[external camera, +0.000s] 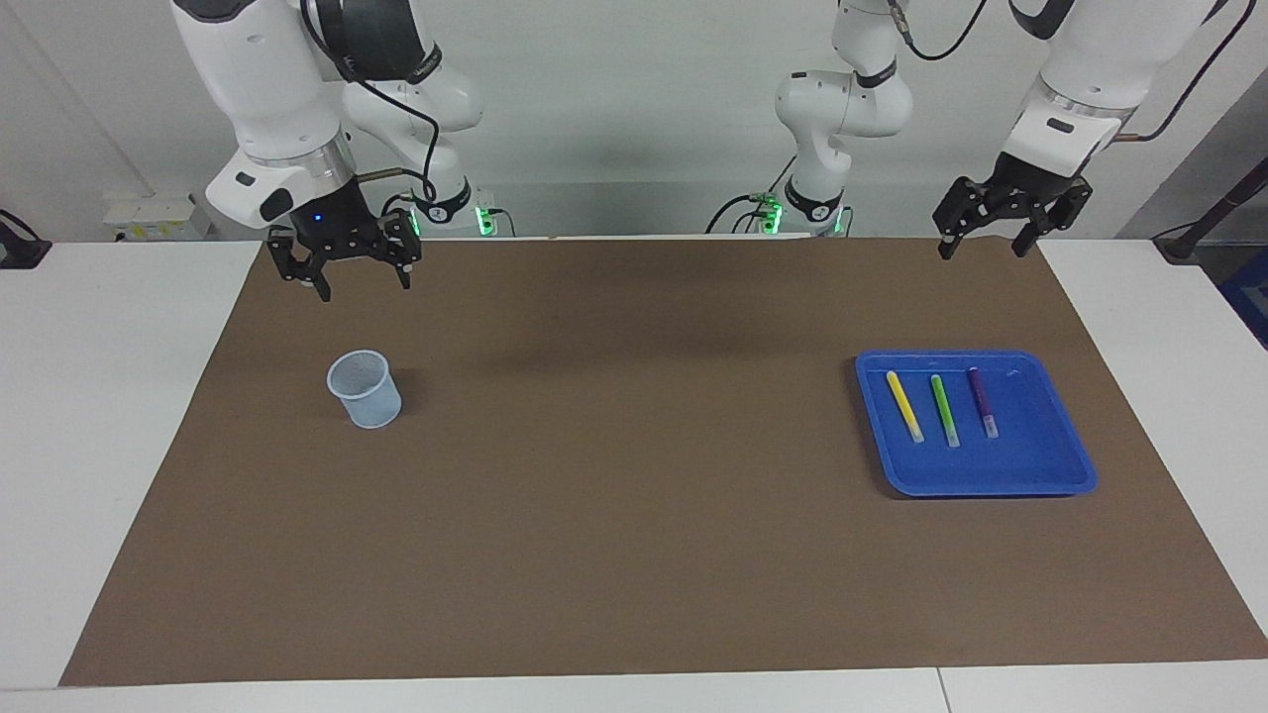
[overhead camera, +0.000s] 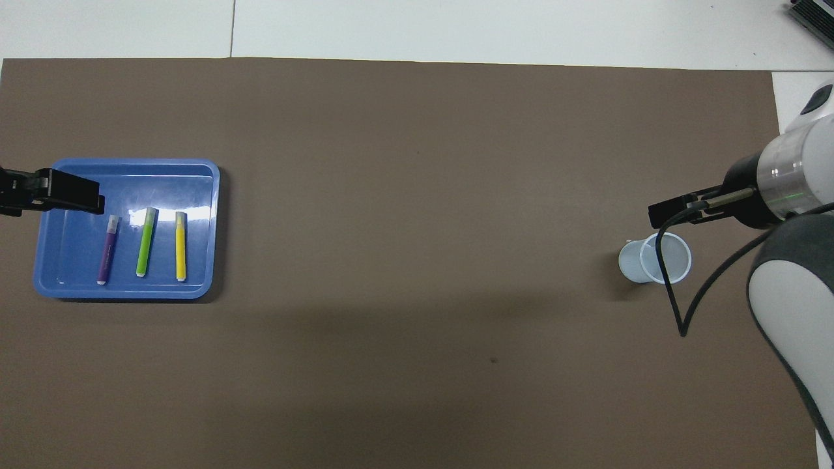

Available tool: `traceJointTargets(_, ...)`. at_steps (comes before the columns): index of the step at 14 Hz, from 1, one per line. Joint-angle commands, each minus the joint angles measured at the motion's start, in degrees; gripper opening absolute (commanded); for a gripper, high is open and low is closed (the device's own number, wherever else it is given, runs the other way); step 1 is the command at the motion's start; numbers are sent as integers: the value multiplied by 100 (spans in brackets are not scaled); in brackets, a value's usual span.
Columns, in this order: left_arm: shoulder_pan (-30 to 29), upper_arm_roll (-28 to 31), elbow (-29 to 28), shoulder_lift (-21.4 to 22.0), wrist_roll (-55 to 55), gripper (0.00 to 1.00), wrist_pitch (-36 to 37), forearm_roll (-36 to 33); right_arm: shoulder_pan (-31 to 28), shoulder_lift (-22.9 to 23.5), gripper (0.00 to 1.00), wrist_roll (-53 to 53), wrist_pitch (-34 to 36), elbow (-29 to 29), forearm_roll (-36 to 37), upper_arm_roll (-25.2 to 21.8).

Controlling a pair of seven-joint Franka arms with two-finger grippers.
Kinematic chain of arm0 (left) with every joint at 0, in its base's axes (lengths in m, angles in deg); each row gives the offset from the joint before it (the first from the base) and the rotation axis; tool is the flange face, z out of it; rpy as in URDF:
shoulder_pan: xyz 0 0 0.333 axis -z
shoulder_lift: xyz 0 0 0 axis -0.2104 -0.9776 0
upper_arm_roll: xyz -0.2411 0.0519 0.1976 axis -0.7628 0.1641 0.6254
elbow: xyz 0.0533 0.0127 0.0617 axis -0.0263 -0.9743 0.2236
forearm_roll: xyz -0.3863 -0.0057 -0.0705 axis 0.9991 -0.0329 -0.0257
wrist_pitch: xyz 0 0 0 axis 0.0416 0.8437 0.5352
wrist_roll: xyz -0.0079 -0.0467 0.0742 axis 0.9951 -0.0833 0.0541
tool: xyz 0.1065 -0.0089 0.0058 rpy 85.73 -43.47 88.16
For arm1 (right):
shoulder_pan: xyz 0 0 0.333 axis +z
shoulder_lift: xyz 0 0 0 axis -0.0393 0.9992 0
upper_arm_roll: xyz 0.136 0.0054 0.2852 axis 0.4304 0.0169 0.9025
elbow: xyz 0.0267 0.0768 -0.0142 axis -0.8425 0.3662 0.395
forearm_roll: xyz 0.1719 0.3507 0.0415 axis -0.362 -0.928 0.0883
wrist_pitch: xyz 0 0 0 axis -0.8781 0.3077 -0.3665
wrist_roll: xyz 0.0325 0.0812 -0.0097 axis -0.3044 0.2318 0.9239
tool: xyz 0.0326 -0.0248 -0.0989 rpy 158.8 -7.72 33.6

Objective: Transfer and insert pens with both arms

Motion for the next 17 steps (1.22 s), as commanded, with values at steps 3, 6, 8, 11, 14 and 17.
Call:
traceJointTargets(3,57,21,-98,91,-67,100,-53,-91,-89,-66,100,111,-36,60,-140,17)
traceJointTargets(6,30,21,-89,91,-66,100,-62,-91,-89,-66,100,111,-36,68,-140,17)
traceJointTargets(8,30,21,-98,91,-66,100,-53,-91,-89,-66,100,111,-36,60,-140,17)
traceJointTargets(11,30,21,-98,91,-58,100,-53,-91,-89,-66,100,111,-36,60,-140,17)
traceJointTargets(14,39,21,-98,100,-31,100,9,-91,-89,-66,100,111,-36,68,-140,17)
traceJointTargets(17,74,21,-98,100,-31,100,-26,-91,-89,-66,100,111,-36,68,-140,17)
